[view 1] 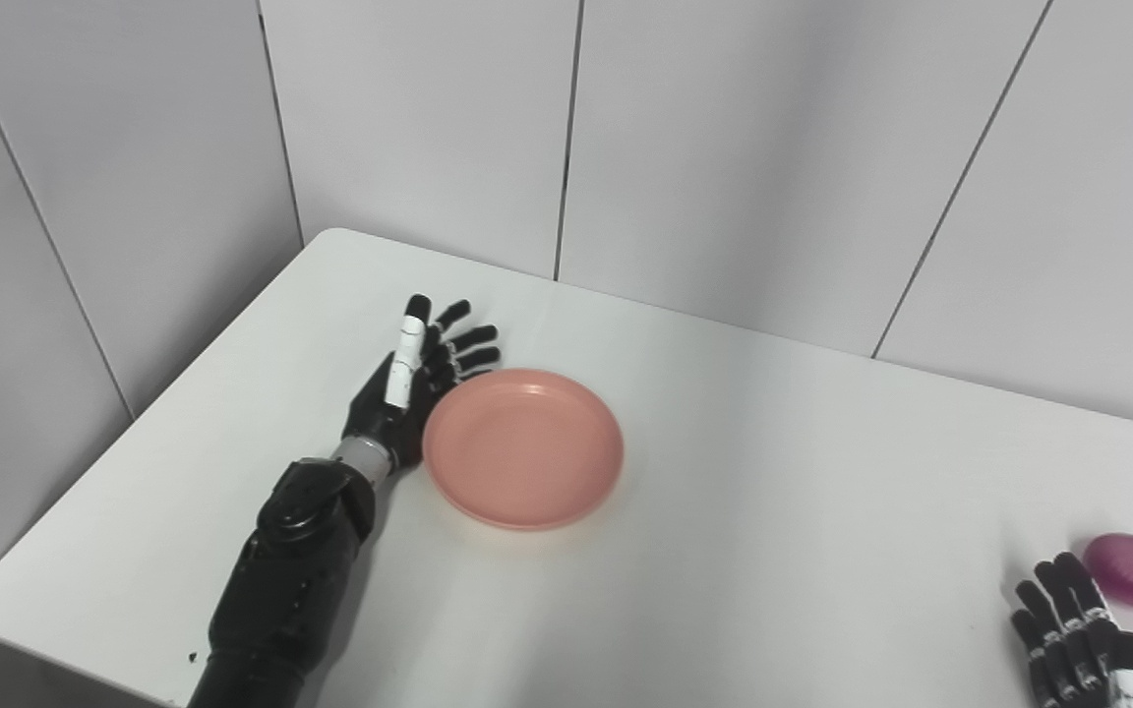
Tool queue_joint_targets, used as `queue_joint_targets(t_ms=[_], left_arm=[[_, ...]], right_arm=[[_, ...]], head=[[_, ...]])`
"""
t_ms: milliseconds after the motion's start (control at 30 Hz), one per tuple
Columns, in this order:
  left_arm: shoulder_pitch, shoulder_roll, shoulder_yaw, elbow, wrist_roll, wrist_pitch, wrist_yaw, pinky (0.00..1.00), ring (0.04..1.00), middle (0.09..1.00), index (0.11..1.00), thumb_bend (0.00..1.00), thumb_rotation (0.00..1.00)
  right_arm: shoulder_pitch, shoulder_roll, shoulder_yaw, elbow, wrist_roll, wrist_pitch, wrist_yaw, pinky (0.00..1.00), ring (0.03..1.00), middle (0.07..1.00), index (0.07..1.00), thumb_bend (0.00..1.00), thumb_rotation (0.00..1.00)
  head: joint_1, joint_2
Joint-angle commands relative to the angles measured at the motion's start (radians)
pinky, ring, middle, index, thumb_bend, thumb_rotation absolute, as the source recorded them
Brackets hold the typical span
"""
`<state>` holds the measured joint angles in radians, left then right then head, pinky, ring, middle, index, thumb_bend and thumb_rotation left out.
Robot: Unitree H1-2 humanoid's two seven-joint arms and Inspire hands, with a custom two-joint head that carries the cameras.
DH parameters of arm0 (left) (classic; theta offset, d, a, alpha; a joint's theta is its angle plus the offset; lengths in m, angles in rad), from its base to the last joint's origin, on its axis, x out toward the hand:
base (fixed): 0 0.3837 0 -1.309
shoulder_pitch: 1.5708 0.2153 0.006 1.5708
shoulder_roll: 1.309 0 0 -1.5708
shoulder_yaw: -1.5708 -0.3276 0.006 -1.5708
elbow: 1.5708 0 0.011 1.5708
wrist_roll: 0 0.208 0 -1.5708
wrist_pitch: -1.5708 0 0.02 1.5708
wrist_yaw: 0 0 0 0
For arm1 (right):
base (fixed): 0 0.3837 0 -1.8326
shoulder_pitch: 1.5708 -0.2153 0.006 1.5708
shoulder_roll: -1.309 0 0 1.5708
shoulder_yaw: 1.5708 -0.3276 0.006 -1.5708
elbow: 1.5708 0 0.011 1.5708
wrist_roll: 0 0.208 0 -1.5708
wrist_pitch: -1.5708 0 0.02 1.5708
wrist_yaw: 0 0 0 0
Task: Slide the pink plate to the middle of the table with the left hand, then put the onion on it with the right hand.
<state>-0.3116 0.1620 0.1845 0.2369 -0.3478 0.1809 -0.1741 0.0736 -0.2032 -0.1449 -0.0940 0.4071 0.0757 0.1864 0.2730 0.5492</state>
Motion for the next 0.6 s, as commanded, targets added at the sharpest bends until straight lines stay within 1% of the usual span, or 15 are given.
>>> queue_joint_targets(t_ms=[0, 67, 133, 200, 333, 467, 567], left_arm=[[-0.001, -0.013, -0.015, -0.02, 0.001, 0.027, 0.003, 0.79, 0.814, 0.83, 0.926, 0.81, 0.98], [0.008, -0.032, -0.029, -0.021, 0.005, 0.031, 0.001, 0.79, 0.81, 0.828, 0.926, 0.8, 0.98], [0.02, -0.058, -0.051, -0.014, 0.008, 0.034, -0.003, 0.78, 0.8, 0.819, 0.917, 0.8, 0.97], [0.031, -0.083, -0.074, -0.007, 0.015, 0.034, -0.004, 0.78, 0.795, 0.815, 0.913, 0.8, 0.96], [0.044, -0.117, -0.112, 0.0, 0.028, 0.026, -0.006, 0.76, 0.793, 0.806, 0.909, 0.8, 0.96], [0.048, -0.155, -0.143, 0.014, 0.033, 0.021, -0.012, 0.79, 0.815, 0.826, 0.919, 0.79, 0.97], [0.043, -0.183, -0.178, 0.058, 0.064, -0.014, -0.013, 0.81, 0.827, 0.836, 0.931, 0.8, 0.99]], right_arm=[[0.016, 0.01, 0.009, 0.014, 0.0, 0.062, -0.006, 1.0, 0.971, 0.957, 0.948, 0.8, 0.78], [0.015, 0.011, 0.011, 0.014, 0.002, 0.06, -0.006, 1.0, 0.972, 0.958, 0.95, 0.8, 0.78], [0.015, 0.012, 0.013, 0.012, 0.005, 0.06, -0.002, 1.0, 0.991, 0.977, 0.971, 0.78, 0.79], [0.016, 0.014, 0.014, 0.008, 0.006, 0.061, -0.004, 1.0, 0.993, 0.979, 0.974, 0.77, 0.79], [0.018, 0.018, 0.019, -0.004, -0.001, 0.062, -0.01, 1.0, 0.993, 0.978, 0.976, 0.77, 0.79], [0.019, 0.027, 0.024, -0.017, -0.001, 0.065, -0.017, 1.0, 0.994, 0.981, 0.978, 0.75, 0.79], [0.018, 0.03, 0.032, -0.024, -0.006, 0.068, -0.019, 1.0, 0.999, 0.993, 0.989, 0.75, 0.8]], head=[[-0.004, 0.001], [-0.008, 0.002], [-0.01, 0.003], [-0.01, 0.004], [-0.013, 0.008], [-0.023, 0.012], [-0.035, 0.018]])
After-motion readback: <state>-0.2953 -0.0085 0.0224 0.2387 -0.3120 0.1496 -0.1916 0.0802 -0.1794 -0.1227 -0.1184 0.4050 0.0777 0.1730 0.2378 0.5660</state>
